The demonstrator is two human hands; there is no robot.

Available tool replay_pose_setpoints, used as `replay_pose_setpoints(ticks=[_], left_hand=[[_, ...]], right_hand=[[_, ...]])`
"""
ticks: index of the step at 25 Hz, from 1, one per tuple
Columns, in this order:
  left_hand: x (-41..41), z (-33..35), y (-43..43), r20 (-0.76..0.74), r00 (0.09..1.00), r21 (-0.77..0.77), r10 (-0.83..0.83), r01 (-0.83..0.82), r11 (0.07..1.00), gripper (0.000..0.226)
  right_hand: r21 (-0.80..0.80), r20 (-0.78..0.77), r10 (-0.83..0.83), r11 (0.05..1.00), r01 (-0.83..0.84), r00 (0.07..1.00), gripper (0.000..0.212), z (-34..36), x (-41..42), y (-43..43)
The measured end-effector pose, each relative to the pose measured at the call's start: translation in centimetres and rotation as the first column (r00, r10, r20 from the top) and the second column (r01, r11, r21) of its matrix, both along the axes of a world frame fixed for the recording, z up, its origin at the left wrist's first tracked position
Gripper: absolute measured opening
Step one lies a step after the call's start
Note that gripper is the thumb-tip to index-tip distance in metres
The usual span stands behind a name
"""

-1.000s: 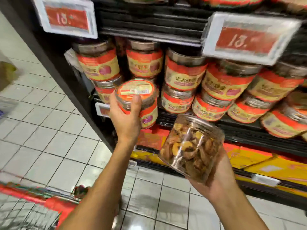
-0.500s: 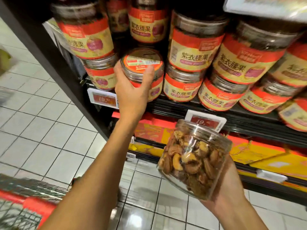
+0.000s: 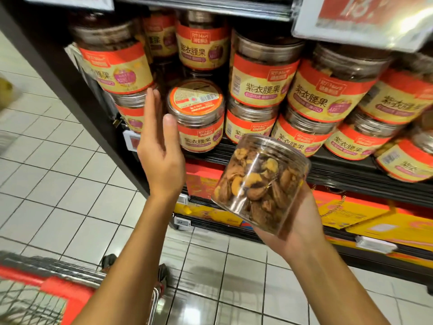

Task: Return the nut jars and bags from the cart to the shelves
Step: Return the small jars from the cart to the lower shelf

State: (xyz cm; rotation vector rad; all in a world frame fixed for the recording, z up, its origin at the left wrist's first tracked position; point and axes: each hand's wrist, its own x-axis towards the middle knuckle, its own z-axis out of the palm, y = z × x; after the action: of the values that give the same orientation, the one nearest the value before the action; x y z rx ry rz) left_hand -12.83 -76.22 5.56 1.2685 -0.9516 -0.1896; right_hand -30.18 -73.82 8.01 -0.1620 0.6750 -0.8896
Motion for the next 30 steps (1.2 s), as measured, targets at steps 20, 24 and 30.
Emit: replay_pose_setpoints(ticks=[20,24,30], left_hand=[[-1.2,-2.2,3.7,0.439,0.895,0.259,-0.077,-0.044,0.965,0.031],[-1.5,3.8,5.3,-0.360,0.913,0.192,-0.191,0.273,0.943,0.036],[-2.4,7.6,5.3,-0.252,0.928,0.132,-0.275,0.315,0.940,0.056]], right_hand=[[-0.053,-0.130,-0.065,0.997,0.058,0.989,0.047,0.7,1.9,-1.3],[-0.207,-0.347,-0.071,0.978,-0.002,0.935,0.056,2.5,3.1,-2.1],[-0.604,-0.358,0.024,0.756,-0.251,0.933,0.070,5.6,4.9,-0.2]])
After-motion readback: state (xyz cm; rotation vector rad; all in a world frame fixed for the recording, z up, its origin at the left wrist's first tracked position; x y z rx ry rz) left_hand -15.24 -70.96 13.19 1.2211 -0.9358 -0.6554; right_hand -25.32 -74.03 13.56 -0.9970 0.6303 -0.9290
